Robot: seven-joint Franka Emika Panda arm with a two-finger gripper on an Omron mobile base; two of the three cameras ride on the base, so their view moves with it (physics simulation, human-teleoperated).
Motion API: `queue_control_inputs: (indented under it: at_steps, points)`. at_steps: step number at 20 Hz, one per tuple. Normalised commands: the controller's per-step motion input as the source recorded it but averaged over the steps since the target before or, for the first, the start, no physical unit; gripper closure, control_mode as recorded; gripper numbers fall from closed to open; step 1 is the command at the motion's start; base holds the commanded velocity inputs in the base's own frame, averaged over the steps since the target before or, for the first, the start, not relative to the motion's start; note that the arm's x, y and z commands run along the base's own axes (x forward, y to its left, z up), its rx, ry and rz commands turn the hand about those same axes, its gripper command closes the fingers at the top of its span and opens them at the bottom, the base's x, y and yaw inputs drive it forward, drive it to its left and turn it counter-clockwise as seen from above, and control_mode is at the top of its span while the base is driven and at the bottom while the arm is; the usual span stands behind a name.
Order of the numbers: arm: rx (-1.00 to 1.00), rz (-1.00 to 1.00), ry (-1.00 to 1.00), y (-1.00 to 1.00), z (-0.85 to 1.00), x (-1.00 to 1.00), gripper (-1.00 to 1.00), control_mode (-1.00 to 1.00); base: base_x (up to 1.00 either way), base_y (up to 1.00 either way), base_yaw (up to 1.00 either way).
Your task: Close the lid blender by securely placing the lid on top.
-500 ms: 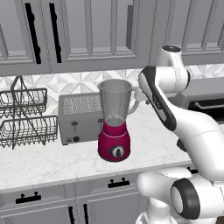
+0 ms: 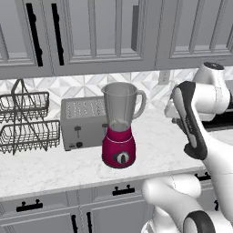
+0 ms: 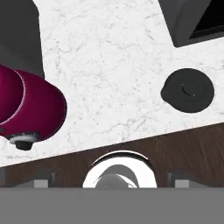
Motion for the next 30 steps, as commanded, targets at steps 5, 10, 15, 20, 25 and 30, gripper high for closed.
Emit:
queue_control_inputs:
  at_steps: [5, 10, 15, 20, 25, 30]
  points:
    - [0.26, -0.27, 0.07, -1.00, -0.70, -0.94, -1.00, -1.00, 0.00, 0.00, 0.00]
    - [0.31, -0.22, 0.19, -1.00, -0.83, -0.18, -1.00, -1.00, 0.00, 0.00, 0.00]
    - [0.03, -0.16, 0.22, -0.35, -0.28, 0.60, -1.00, -1.00, 0.00, 0.00, 0.00]
    - [0.00, -0.15, 0.28, 0.00, 0.00, 0.81, -1.00, -1.00, 0.00, 0.00, 0.00]
    - [0.00, -0.11, 0.24, -0.07, 0.00, 0.55, -1.00, -1.00, 0.00, 0.00, 0.00]
    - [0.00, -0.04, 0.03, -0.01, -0.08, 0.00, -1.00, -1.00, 0.00, 0.00, 0.00]
